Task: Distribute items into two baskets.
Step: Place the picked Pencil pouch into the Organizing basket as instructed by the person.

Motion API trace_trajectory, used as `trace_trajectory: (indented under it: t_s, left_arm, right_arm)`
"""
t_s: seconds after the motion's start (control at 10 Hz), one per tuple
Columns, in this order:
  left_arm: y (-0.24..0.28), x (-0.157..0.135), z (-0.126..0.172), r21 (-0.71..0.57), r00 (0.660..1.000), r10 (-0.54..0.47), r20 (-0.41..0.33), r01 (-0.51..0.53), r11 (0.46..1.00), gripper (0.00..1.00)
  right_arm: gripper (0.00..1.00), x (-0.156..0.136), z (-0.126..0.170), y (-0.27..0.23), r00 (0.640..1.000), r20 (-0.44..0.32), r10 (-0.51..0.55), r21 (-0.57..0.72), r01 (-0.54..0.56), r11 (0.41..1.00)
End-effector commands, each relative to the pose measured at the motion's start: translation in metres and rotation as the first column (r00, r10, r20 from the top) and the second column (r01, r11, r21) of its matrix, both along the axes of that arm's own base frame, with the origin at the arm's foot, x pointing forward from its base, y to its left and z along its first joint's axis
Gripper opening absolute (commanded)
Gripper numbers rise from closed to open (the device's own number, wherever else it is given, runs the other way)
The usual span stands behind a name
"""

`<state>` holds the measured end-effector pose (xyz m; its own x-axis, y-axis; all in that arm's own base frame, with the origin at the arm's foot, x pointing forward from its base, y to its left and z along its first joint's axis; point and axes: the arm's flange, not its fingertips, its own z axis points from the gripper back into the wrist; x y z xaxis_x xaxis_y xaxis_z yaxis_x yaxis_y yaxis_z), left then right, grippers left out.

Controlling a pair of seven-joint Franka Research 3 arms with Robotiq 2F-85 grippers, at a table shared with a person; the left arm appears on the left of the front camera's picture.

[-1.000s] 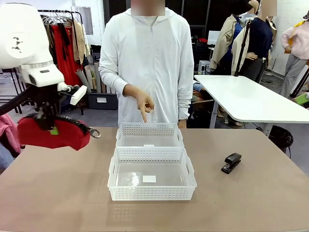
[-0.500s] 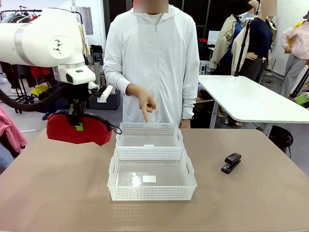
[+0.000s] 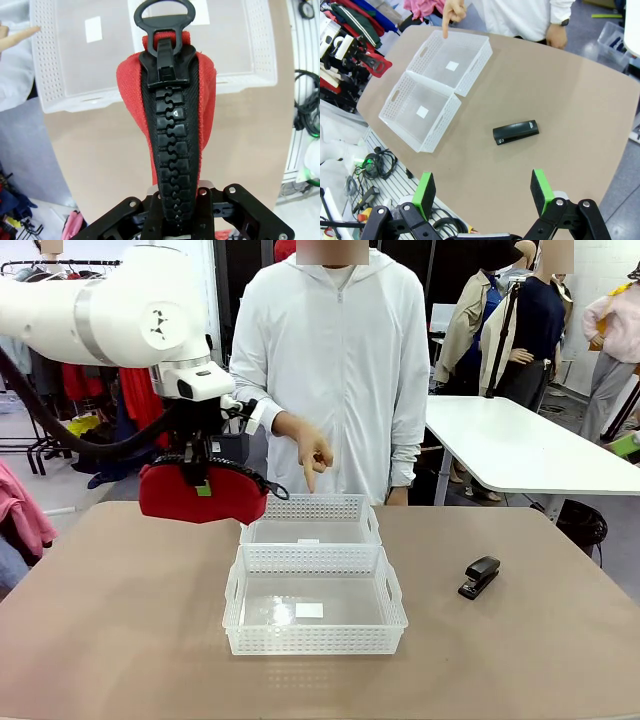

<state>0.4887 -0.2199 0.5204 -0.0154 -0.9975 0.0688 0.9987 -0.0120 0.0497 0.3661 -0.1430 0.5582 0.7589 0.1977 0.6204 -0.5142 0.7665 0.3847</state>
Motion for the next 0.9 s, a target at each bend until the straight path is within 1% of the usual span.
trace_trajectory:
  t_s: [0.0,0.1,0.3,0.4,0.8]
  left_arm:
    - [-0.013,0.011,0.003,-0.028,1.0,0.03,0.007,-0.03,0.999,0.0]
    - [-0.021,0.014,0.001,-0.025,0.999,0.037,0.014,-0.037,0.999,0.0]
    - [-0.04,0.02,-0.002,-0.06,0.996,0.087,0.033,-0.085,0.995,0.0]
    - [-0.047,0.023,-0.005,-0.073,0.996,0.091,0.025,-0.089,0.993,0.0]
    - [-0.076,0.041,-0.016,-0.085,0.994,0.09,0.055,-0.086,0.993,0.0]
  right_arm:
    - [1.0,0.0,0.001,0.001,1.0,0.005,0.005,0.003,-0.005,1.0]
    - [1.0,0.0,0.001,0.001,1.0,0.005,0.005,0.003,-0.005,1.0]
    - [1.0,0.0,0.001,0.001,1.0,0.005,0.005,0.003,-0.005,1.0]
    - [1.0,0.0,0.001,0.001,1.0,0.005,0.005,0.003,-0.005,1.0]
    - [1.0,0.0,0.001,0.001,1.0,0.005,0.005,0.003,-0.005,1.0]
